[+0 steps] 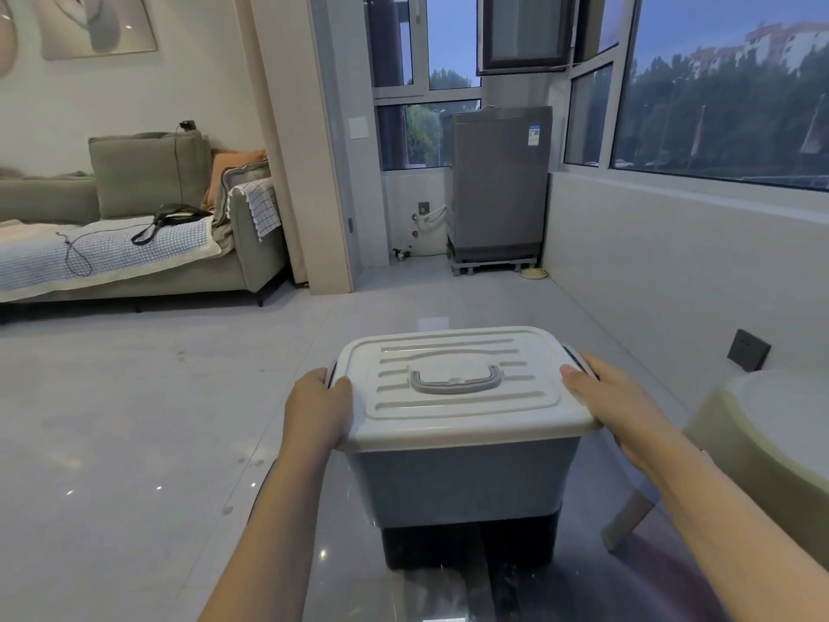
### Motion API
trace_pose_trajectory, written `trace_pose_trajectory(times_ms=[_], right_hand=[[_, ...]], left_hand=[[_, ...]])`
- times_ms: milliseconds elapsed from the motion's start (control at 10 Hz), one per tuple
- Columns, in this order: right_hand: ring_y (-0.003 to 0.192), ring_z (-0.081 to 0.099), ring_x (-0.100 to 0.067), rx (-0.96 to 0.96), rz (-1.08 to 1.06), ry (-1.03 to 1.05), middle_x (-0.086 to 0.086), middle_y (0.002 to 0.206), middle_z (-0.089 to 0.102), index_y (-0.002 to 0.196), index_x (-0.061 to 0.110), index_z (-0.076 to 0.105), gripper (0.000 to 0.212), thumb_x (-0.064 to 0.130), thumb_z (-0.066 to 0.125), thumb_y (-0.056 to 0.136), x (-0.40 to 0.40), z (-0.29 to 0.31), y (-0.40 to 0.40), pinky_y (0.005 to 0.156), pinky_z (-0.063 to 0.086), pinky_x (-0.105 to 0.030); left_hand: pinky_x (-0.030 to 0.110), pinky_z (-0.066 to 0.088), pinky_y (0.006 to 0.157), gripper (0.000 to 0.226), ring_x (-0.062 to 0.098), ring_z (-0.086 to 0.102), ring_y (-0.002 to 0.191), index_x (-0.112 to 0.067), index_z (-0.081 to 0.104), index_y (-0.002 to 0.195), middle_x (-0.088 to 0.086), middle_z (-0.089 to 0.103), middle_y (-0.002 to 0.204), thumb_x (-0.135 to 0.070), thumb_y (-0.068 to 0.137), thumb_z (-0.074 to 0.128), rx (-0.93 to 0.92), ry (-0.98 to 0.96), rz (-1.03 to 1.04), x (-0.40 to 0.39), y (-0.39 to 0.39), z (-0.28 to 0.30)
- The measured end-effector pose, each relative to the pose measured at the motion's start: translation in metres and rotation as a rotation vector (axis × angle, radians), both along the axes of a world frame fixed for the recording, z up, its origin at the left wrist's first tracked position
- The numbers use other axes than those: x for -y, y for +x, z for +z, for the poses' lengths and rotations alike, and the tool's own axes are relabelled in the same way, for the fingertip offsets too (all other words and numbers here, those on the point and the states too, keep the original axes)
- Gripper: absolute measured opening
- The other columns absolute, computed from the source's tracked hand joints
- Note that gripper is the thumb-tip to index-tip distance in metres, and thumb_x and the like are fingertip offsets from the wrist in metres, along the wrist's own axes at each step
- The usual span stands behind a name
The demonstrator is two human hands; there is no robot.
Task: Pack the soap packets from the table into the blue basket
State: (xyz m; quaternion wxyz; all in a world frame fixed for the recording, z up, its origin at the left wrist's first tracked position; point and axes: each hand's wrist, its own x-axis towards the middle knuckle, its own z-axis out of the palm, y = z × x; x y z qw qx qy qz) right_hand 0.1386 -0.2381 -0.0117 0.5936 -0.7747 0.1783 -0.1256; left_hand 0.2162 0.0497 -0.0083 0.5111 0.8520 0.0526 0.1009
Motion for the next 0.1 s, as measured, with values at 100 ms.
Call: trace_pose_trajectory(times_ms=[100], right_hand=[[0.13,0.04,-0.023,0.099,-0.142,-0.135,-0.005,0.147,0.039,0.143,0.021,0.032,0.056,0.032,0.051,0.091,-0.0059,0.0153,-0.0091,0.105,0.033,-0.039]], left_hand=[[0.038,0.035,0.105,0.049,0.03,0.044,0.129,-0.008,0.043,0.138,0.012,0.048,0.142,-0.027,0.093,0.044,0.055,0.126,0.05,0.0069,-0.008,0.0069]])
